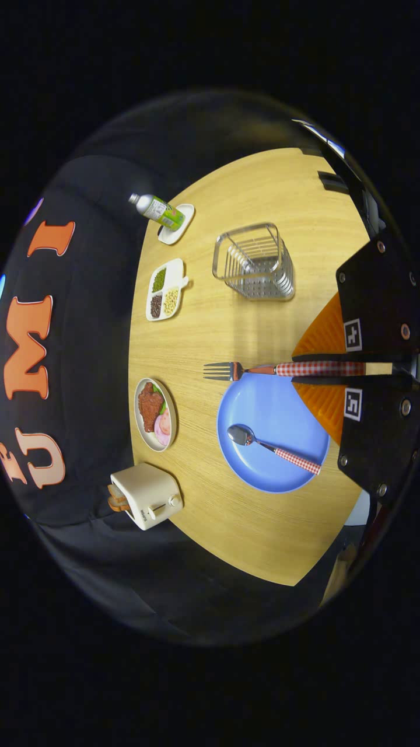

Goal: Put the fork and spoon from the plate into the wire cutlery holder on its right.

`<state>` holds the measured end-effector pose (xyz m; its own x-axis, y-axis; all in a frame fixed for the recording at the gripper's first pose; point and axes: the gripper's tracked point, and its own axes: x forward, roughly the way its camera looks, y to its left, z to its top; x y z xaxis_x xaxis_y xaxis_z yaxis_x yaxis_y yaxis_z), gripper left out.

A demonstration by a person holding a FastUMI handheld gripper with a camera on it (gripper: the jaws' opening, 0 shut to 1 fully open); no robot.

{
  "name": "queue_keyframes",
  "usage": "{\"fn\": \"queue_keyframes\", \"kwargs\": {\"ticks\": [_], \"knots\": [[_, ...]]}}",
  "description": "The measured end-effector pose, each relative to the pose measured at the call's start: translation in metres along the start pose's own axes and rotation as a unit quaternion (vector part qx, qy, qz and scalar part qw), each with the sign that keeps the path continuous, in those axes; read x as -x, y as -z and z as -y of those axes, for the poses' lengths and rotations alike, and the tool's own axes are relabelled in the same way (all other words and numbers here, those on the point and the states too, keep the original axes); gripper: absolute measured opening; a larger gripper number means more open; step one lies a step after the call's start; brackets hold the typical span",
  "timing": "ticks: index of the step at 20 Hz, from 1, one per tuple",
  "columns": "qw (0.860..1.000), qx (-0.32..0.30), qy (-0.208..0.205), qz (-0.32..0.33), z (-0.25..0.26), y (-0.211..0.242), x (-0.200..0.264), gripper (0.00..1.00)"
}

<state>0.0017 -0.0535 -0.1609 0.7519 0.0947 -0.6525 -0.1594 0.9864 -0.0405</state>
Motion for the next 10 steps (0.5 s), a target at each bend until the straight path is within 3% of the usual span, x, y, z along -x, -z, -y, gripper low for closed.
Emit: {"fn": "queue_keyframes", "kwargs": {"ticks": [10], "knots": [[0.994,0.009,0.034,-0.104,0.094,-0.003,0.039,0.08]]}}
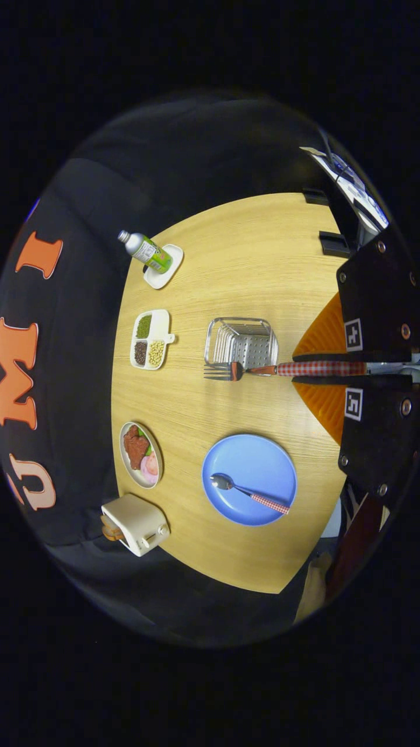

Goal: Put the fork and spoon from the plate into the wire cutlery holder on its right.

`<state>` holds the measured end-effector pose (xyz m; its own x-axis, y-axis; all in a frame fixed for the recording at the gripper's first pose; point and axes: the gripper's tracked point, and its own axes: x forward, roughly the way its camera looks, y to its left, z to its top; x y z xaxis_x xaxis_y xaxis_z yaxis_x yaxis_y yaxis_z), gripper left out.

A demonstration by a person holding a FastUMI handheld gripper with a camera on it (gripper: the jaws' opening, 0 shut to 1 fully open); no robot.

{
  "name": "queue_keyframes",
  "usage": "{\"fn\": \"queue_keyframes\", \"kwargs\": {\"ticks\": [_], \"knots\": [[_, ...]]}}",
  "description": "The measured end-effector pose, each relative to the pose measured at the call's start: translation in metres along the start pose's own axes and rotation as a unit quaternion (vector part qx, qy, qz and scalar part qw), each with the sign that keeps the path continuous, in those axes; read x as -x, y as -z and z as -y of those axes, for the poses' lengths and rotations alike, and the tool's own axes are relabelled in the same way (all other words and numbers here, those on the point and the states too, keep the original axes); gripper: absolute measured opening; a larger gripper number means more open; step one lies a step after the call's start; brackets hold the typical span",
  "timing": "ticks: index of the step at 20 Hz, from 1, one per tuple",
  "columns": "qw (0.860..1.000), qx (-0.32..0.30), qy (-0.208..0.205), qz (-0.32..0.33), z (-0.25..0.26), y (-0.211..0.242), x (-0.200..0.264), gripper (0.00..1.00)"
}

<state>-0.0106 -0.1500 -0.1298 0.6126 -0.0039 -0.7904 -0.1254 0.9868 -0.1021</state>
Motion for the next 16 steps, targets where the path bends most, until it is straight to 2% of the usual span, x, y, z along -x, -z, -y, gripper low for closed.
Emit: {"fn": "queue_keyframes", "kwargs": {"ticks": [5,8,16], "knots": [[0.997,0.034,-0.004,-0.073,0.02,-0.004,-0.005,0.08],[0.993,0.03,-0.02,-0.115,0.022,-0.011,-0.012,0.08],[0.979,0.049,-0.02,-0.196,0.032,-0.02,-0.035,0.08]]}}
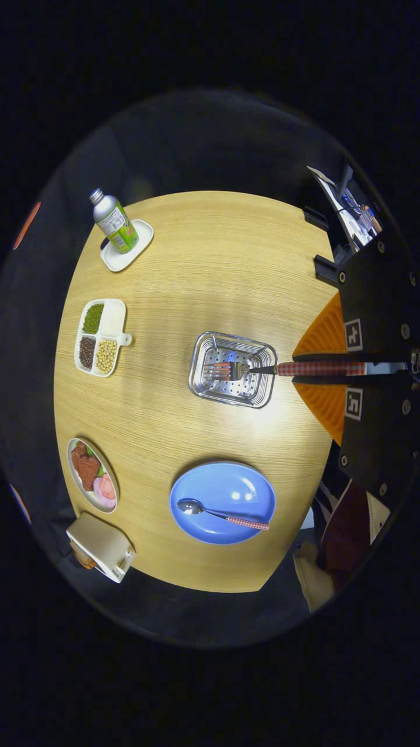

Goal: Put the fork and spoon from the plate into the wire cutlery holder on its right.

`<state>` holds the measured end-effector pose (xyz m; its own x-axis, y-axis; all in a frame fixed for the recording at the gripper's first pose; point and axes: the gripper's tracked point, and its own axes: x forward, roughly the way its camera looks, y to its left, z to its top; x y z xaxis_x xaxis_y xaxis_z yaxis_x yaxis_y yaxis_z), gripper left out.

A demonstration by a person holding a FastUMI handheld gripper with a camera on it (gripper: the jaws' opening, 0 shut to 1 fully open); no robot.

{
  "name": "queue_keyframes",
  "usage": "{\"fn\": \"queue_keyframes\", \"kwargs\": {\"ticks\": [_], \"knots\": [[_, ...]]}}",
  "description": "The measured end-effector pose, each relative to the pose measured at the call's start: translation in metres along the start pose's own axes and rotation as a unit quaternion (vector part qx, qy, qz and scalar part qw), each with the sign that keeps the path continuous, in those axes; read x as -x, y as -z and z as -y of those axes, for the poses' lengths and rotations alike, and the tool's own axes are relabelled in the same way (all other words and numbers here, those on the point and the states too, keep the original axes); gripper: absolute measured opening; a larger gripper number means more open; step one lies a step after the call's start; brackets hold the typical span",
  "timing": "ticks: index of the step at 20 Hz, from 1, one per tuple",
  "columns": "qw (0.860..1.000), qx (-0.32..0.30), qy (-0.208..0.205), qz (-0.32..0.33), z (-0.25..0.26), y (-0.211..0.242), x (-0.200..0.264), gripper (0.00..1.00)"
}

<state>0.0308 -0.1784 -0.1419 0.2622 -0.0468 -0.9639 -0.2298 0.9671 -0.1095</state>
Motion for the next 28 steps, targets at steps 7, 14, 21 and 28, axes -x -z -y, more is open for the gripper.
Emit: {"fn": "queue_keyframes", "kwargs": {"ticks": [7,14,21,28], "knots": [[0.999,0.004,0.003,-0.046,0.005,-0.008,-0.017,0.08],[0.998,0.002,-0.004,-0.065,-0.002,-0.014,-0.03,0.08],[0.999,-0.016,-0.021,-0.04,-0.01,-0.023,-0.027,0.15],[0.996,-0.041,-0.024,0.078,-0.017,-0.045,0.0,0.55]]}}
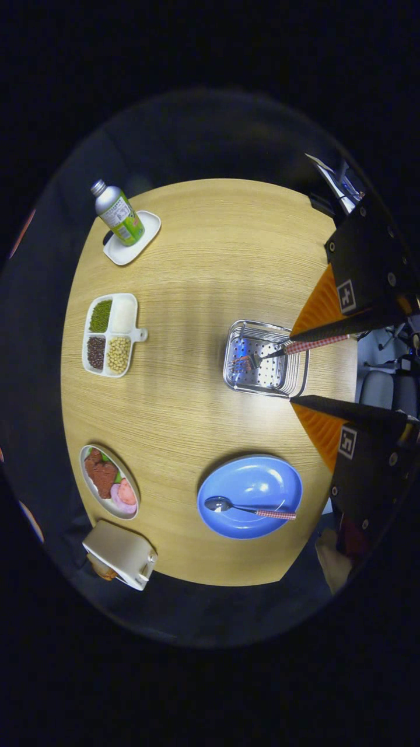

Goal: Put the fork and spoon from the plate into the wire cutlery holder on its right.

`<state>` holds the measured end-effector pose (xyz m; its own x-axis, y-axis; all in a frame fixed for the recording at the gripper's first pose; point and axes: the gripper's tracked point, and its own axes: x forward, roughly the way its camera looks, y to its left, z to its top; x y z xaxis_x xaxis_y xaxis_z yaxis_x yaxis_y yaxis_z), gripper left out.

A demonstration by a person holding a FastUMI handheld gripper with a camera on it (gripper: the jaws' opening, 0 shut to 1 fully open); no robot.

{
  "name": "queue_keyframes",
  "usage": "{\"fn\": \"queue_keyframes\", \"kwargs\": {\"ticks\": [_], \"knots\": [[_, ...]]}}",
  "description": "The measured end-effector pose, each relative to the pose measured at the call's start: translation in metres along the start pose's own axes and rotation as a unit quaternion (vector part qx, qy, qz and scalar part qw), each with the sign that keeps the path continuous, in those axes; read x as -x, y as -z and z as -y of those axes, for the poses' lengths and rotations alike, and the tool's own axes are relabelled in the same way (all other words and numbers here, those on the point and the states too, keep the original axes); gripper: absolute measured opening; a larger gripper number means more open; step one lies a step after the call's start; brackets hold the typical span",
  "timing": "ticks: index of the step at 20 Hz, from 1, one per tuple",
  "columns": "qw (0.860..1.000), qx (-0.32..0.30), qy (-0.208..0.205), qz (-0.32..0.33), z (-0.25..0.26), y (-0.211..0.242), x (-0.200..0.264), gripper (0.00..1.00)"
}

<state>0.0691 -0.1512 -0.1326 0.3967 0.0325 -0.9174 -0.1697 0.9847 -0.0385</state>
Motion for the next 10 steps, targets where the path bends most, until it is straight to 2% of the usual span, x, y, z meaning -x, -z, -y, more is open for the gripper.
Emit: {"fn": "queue_keyframes", "kwargs": {"ticks": [1,3,5,10], "knots": [[1.0,-0.001,0.0,0.023,-0.005,-0.004,0.006,0.68],[0.998,-0.002,0.004,0.065,-0.015,-0.01,0.016,0.84],[0.995,-0.003,0.003,0.103,-0.03,-0.015,0.02,0.93],[0.979,-0.034,-0.016,0.199,-0.081,-0.02,0.025,0.99]]}}
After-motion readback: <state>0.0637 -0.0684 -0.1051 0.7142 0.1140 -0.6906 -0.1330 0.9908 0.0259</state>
